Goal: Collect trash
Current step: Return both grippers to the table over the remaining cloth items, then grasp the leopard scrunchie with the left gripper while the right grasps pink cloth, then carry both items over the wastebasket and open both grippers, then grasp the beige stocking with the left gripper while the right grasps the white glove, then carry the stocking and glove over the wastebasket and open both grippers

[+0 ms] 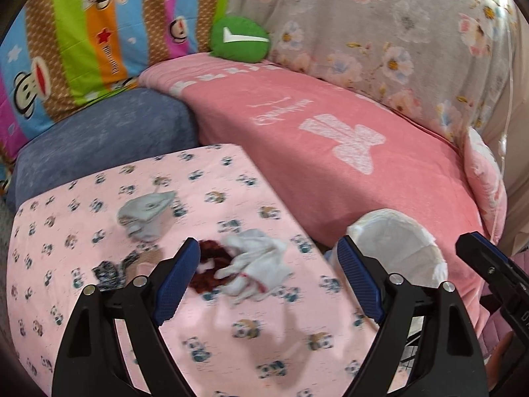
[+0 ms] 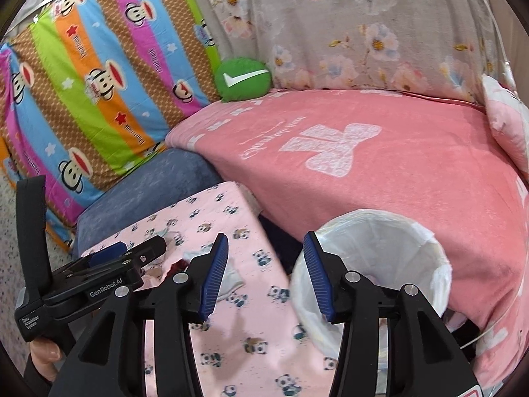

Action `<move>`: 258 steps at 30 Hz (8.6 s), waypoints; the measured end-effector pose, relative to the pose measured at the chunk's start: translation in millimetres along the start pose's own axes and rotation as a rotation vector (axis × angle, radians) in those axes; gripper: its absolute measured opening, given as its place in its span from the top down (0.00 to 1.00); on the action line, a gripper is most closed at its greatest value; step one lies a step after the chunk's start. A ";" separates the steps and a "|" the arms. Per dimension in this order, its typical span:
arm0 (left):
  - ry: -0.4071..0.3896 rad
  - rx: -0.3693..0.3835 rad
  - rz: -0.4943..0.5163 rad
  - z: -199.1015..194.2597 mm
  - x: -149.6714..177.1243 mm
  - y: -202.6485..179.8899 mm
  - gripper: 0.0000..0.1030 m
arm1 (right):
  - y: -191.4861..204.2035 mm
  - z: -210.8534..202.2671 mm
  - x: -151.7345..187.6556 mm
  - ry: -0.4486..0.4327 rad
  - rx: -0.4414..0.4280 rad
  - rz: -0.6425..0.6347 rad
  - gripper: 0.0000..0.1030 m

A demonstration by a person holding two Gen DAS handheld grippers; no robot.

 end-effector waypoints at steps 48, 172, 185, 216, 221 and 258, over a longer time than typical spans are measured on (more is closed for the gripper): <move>0.242 -0.117 -0.272 64.7 8.8 224.0 0.68 | 253.2 192.0 76.3 0.381 -0.307 -0.227 0.91; 0.094 -0.029 -0.031 20.3 3.1 25.4 0.33 | 16.6 22.7 -5.1 -0.002 -0.055 0.034 0.52; 0.152 -0.146 -0.147 40.6 14.9 116.5 0.33 | 81.6 88.5 8.7 0.098 -0.106 0.001 0.46; 0.289 -0.059 -0.229 71.0 28.6 163.7 0.82 | 115.2 193.9 25.9 0.252 -0.127 -0.015 0.88; 0.248 -0.038 -0.221 56.6 15.6 151.1 0.84 | 115.6 170.3 6.8 0.177 -0.141 -0.009 0.88; 0.055 0.181 0.158 -24.3 -10.8 -70.6 0.84 | -23.9 -28.9 -47.0 -0.175 -0.005 0.136 0.88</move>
Point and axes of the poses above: each gripper's, at about its wrist camera, not at the fingertips, and z roughly the way its jaws point, y to its left, x to its underside, the point moved 3 cm from there along z, roughly the way its jaws point, and after that the axes turned 15 degrees about -z, right-handed, at the moved point
